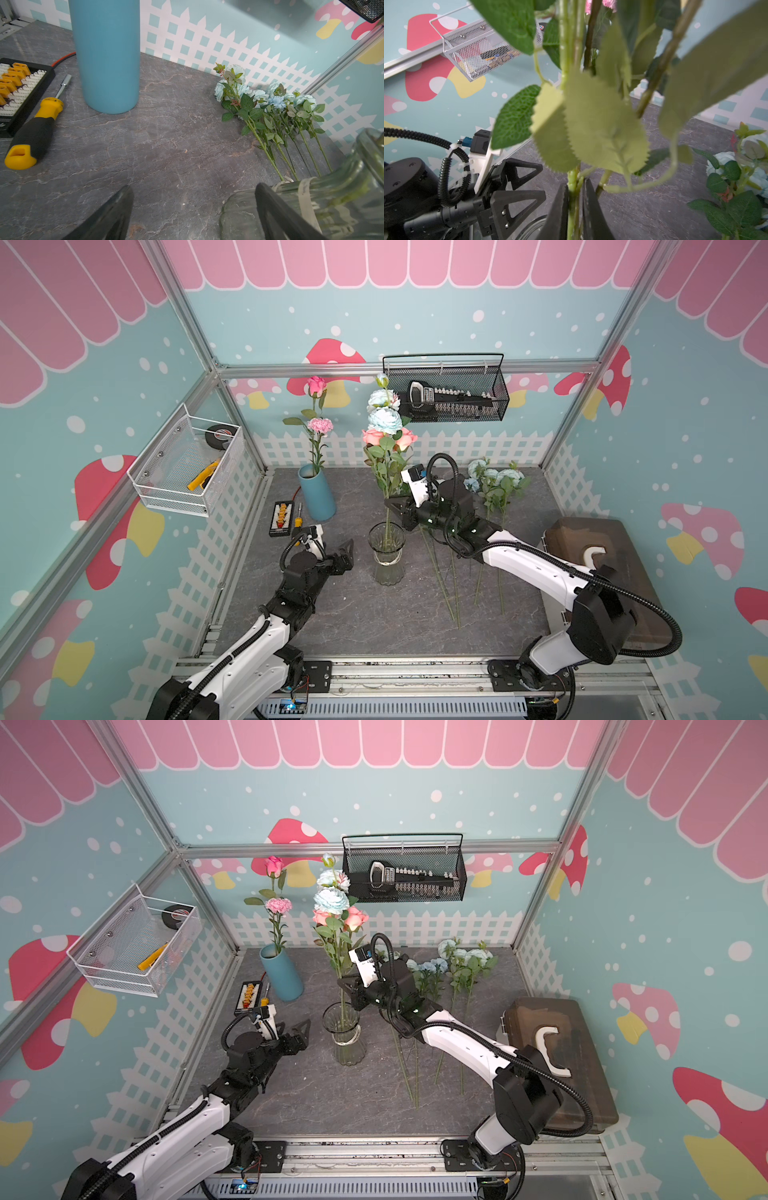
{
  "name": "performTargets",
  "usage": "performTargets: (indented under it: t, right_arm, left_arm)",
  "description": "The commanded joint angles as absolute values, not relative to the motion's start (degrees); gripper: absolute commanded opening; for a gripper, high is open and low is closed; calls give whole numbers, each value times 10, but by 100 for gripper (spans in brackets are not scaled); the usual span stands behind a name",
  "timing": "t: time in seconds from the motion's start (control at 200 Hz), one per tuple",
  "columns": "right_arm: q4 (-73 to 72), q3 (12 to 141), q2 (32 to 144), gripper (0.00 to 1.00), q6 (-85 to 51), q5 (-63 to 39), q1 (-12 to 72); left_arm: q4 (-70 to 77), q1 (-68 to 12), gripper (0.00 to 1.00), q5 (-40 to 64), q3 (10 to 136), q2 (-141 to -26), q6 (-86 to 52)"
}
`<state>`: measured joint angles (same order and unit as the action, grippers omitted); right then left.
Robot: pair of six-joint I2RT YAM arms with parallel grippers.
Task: Pick out blue flowers from the vase
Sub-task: Pick up the flower from the vase.
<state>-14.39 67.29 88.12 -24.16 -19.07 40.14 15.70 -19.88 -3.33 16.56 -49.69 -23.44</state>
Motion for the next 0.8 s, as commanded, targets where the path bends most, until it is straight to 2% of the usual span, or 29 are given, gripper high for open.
performTargets:
  t: [0.0, 0.175, 0.435, 0.795]
  right_arm:
    - [-142, 691, 888, 7, -237, -192, 409]
    - [-142, 691, 873, 2, -230, -204, 417]
    - [-147, 683, 832, 2, -219, -227, 434]
    - [-147, 652, 772, 1, -192, -207, 454]
  left_arm:
    - [167, -194, 92, -29, 171, -488, -239]
    - [167, -194, 92, -29, 171, -488, -238]
    - [168, -194, 92, -29, 170, -486, -239]
    - [168, -194, 92, -29, 169, -484, -239]
